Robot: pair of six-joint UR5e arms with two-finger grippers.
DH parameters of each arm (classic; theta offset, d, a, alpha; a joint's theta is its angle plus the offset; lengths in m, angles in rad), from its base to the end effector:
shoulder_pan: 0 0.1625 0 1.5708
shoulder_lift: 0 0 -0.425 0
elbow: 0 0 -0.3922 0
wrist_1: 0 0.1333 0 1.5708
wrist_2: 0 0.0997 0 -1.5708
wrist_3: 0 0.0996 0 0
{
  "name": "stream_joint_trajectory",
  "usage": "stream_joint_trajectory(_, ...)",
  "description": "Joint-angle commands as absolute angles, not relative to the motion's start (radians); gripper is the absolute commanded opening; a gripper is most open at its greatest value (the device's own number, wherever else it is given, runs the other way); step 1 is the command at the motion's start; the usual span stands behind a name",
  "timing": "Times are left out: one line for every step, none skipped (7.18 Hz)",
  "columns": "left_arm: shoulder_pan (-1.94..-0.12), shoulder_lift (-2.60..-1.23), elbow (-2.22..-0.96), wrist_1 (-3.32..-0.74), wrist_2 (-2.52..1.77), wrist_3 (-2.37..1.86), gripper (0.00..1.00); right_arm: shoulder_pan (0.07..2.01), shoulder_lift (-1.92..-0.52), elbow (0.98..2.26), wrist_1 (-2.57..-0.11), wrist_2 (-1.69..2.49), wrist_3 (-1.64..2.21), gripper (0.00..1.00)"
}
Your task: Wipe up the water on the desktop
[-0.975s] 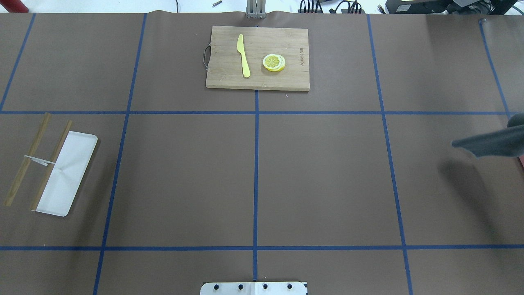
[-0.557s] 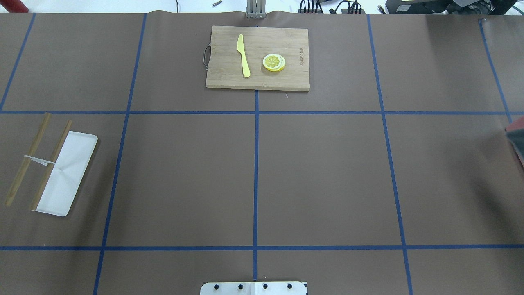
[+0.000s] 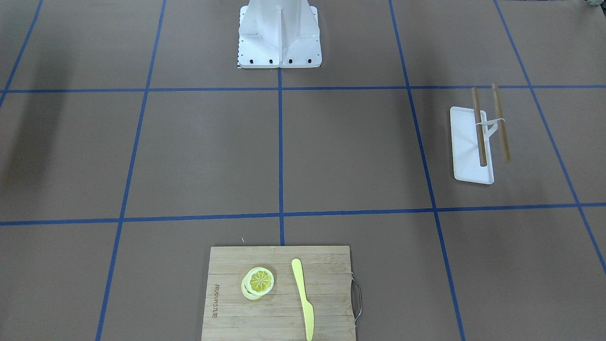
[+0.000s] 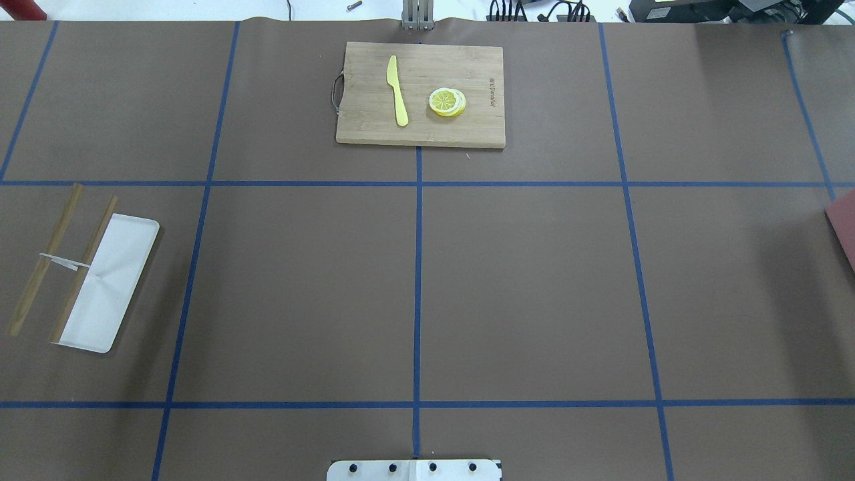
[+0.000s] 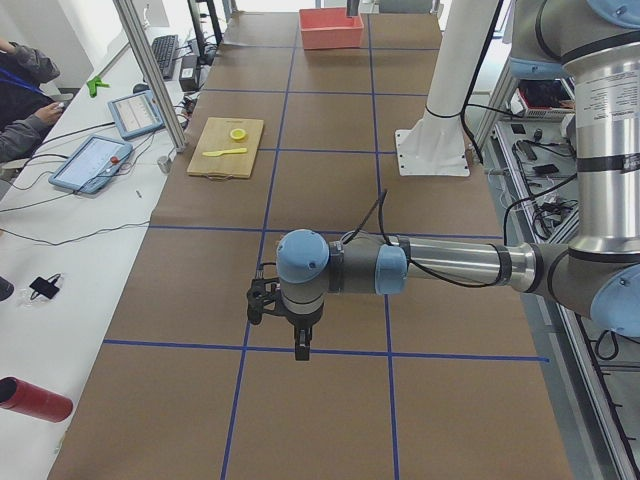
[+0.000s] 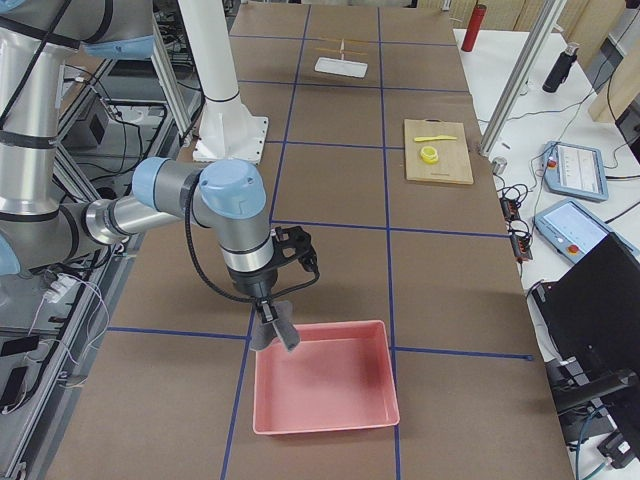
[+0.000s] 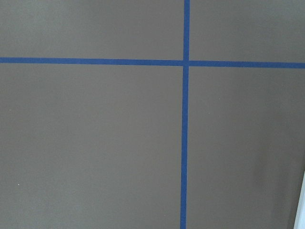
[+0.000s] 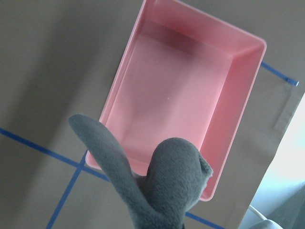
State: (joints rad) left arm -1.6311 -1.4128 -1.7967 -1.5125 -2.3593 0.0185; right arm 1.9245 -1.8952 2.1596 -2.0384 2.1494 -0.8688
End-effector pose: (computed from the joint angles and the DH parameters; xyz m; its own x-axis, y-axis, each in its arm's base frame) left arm -0.0881 -0.4202 0.6248 0.7050 -0.0172 -0.7090 0.0472 0.9986 0.0227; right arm 0.1862 -0.2766 0.5646 0.7415 -0.4474 0.5000 0.3514 0.8938 0.2786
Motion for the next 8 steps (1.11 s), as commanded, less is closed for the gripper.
stream_joint_trajectory(-1.632,-1.413,-1.799,-1.514,-2.359,0.02,0.99,1.931,-1.956,2.05,-1.92,2.138,-0.899,0.0)
stream_joint_trajectory(-1.632,-1.413,-1.804,-1.513,-2.359,0.02,0.99,1.927,-1.951,1.964,-1.796,2.138,-0.876,0.0)
stream_joint_trajectory(-1.632,-1.413,-1.804,-1.514,-2.359,0.02,0.99,1.89,-1.945,1.926,-1.74,2.138,-0.833,0.0)
stream_joint_trajectory(-1.632,-1.413,-1.812,-1.513,-2.359,0.02,0.99,1.864,-1.945,1.887,-1.705,2.138,-0.818,0.0)
stream_joint_trajectory(-1.632,-1.413,-1.812,-1.513,-2.359,0.02,0.99,1.83,-1.945,1.858,-1.666,2.138,-0.795,0.0)
stream_joint_trajectory(-1.632,-1.413,-1.816,-1.513,-2.359,0.02,0.99,1.803,-1.942,1.836,-1.64,2.14,-0.789,0.0)
stream_joint_trajectory(-1.632,-1.413,-1.819,-1.513,-2.359,0.02,0.99,1.783,-1.936,1.816,-1.634,2.143,-0.788,0.0)
stream_joint_trajectory(-1.632,-1.413,-1.821,-1.514,-2.359,0.02,0.99,1.757,-1.93,1.807,-1.634,2.144,-0.788,0.0)
